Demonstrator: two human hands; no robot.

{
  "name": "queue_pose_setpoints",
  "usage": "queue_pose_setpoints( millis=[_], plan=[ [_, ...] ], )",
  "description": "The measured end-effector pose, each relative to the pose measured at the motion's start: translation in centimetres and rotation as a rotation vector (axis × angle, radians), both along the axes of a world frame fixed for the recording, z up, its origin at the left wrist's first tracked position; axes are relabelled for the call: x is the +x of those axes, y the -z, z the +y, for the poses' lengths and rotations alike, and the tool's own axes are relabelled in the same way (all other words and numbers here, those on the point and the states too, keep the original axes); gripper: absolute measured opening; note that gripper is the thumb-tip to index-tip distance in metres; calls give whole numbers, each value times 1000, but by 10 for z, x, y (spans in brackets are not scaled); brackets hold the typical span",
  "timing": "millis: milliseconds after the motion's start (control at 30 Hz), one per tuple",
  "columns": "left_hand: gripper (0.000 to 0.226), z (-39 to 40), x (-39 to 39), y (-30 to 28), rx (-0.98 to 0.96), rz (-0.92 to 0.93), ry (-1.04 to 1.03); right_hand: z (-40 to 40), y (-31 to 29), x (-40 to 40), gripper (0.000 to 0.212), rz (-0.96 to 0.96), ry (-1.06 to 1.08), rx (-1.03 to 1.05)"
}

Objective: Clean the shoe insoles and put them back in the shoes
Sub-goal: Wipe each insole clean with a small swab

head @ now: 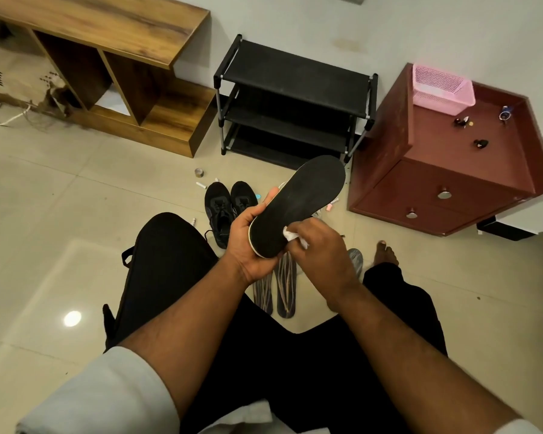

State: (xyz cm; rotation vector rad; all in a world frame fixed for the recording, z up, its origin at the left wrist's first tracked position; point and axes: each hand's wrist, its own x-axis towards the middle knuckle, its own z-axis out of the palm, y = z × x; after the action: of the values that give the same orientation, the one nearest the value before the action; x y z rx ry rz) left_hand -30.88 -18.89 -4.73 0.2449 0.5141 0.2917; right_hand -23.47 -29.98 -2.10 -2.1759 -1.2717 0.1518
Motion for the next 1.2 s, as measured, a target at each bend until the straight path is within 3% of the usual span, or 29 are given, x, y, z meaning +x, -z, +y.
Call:
queue_pose_setpoints(
  millis=[233,433,600,867,967,1100,1200],
  plan=[
    [40,1,3,3,-17,-77,1,1,-7,-27,20,53,-245,23],
    [36,1,-1,-3,79,-50,81,3,-4,12,15,57,45,30],
    [41,2,4,-5,33,-64,116,2,-16,-13,15,255,35,55],
    [87,-5,11,-1,48,32,167,-1,-5,-8,10,317,269,-53],
    [95,-6,12,2,74,99,133,0,-9,-17,8,433,257,-58],
    [92,-3,12,4,115,173,69,2,-17,-26,9,589,177,-25],
    [85,-3,11,0,62,129,56,-1,-15,-12,10,532,267,-46]
  ],
)
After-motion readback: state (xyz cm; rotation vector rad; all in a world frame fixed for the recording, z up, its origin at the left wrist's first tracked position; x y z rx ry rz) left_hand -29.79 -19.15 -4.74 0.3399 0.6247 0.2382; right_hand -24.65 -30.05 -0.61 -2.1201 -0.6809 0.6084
